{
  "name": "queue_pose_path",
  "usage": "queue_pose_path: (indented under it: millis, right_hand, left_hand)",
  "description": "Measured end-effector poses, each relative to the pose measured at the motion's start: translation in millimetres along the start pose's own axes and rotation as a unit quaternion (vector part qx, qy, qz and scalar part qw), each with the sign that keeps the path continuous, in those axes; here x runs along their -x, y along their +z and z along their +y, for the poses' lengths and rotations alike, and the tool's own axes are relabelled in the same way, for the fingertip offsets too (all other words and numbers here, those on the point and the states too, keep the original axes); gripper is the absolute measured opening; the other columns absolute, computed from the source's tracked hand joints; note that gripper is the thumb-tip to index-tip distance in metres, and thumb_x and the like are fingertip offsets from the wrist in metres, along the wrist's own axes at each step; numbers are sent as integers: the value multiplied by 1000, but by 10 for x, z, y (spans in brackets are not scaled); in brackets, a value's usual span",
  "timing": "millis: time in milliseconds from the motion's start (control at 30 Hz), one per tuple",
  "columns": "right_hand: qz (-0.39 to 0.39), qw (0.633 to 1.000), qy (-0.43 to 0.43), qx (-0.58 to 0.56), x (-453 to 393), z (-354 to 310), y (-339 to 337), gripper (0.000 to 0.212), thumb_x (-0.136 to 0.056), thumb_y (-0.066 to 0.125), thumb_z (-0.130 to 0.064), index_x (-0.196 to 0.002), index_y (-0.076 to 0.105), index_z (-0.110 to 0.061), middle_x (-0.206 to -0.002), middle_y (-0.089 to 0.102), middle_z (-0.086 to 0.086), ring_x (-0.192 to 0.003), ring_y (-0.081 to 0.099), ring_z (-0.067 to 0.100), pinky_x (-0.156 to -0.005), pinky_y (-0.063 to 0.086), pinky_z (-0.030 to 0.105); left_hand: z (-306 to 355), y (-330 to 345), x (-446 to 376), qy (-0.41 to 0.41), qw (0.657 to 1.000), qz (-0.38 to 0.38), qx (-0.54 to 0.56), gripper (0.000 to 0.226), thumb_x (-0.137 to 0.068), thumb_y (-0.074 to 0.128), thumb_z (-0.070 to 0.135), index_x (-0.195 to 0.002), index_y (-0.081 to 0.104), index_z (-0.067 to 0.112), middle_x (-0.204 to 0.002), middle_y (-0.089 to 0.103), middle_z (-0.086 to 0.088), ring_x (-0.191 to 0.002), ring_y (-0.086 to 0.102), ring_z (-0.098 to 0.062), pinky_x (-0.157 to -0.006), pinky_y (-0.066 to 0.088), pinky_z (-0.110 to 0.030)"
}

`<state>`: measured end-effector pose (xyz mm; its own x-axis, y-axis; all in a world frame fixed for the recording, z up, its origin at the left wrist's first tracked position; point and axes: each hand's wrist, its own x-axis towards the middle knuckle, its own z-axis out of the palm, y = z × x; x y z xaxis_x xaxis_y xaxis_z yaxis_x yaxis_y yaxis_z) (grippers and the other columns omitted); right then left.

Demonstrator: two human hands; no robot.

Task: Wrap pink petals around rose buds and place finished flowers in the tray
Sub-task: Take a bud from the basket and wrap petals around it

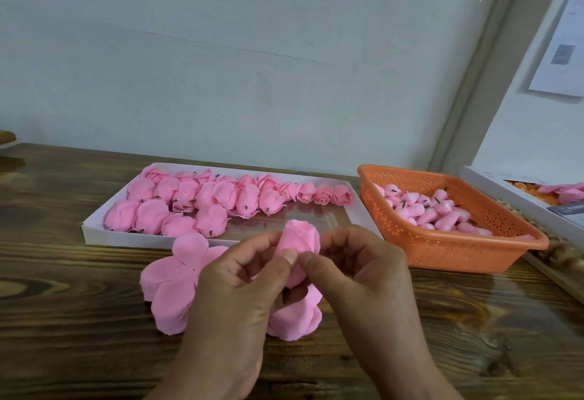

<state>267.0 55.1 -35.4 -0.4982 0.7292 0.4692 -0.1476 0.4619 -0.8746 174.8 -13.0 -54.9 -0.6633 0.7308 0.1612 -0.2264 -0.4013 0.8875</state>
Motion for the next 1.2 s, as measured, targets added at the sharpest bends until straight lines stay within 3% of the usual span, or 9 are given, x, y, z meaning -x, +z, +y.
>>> queue_pose_path:
  millis: [100,233,333,433,633,833,967,1100,1200]
  right_hand:
    - [-19,1000,10,-12,-15,4,-37,11,-77,71,-3,-68,67,-7,-63,69,13,-62,65,37,-57,54,44]
    - [-18,1000,9,-17,-15,26,-56,11,-75,74,-2,-72,68,-11,-67,69,10,-64,64,35,-59,54,41]
    - [39,988,-111,97,3,62,-56,24,-69,77,-9,-80,64,-25,-71,61,-7,-62,57,13,-59,48,22]
    - [11,959,-219,181,-31,23,-128,34,-67,70,-5,-93,61,-25,-84,55,-11,-69,51,9,-63,43,14]
    - [-91,952,-214,202,-172,-101,-321,28,-68,71,-8,-85,60,-27,-94,57,-8,-85,53,3,-79,39,7]
    - [-154,950,-193,193,-203,-130,-398,26,-67,70,-3,-83,61,-22,-97,58,-9,-88,53,5,-77,39,10]
    - [-143,954,-198,171,-215,-110,-392,31,-66,68,2,-70,54,-26,-91,58,-8,-92,56,10,-83,38,7]
    - [-122,957,-212,158,-222,-58,-376,27,-70,71,-4,-69,54,-26,-93,59,-3,-91,58,11,-89,33,3]
    - [-107,958,-225,143,-227,-12,-359,26,-72,72,-6,-72,52,-23,-93,59,1,-92,57,13,-90,33,4]
  left_hand:
    - [21,5,6,4,1000,1,11,26,-58,68,22,-81,79,26,-86,75,-12,-75,73,-23,-62,60,-34]
    - [42,6,-5,-13,998,0,58,25,-58,67,15,-80,79,18,-87,75,-13,-76,74,-25,-56,58,-27]
    - [56,2,-8,-43,995,-10,87,32,-60,67,12,-91,76,6,-94,73,-20,-85,72,-33,-62,60,-32]
    - [70,-1,2,-70,992,-26,97,36,-62,66,10,-96,74,5,-96,73,-20,-84,72,-34,-62,60,-32]
    - [103,-35,37,-121,985,-81,87,38,-57,67,11,-93,75,2,-91,73,-22,-69,71,-28,-53,58,-29]
    - [122,-49,54,-144,978,-126,87,38,-58,68,12,-94,76,4,-91,72,-23,-68,71,-28,-52,57,-28]
    - [135,-49,53,-172,969,-137,111,32,-59,66,11,-87,76,3,-85,72,-25,-62,71,-29,-49,57,-29]
    - [151,-37,45,-195,963,-120,141,25,-57,65,11,-77,77,1,-84,72,-26,-59,70,-31,-49,58,-30]
    - [168,-42,27,-219,955,-123,161,28,-58,66,12,-81,76,-1,-86,72,-26,-60,70,-30,-48,57,-28]
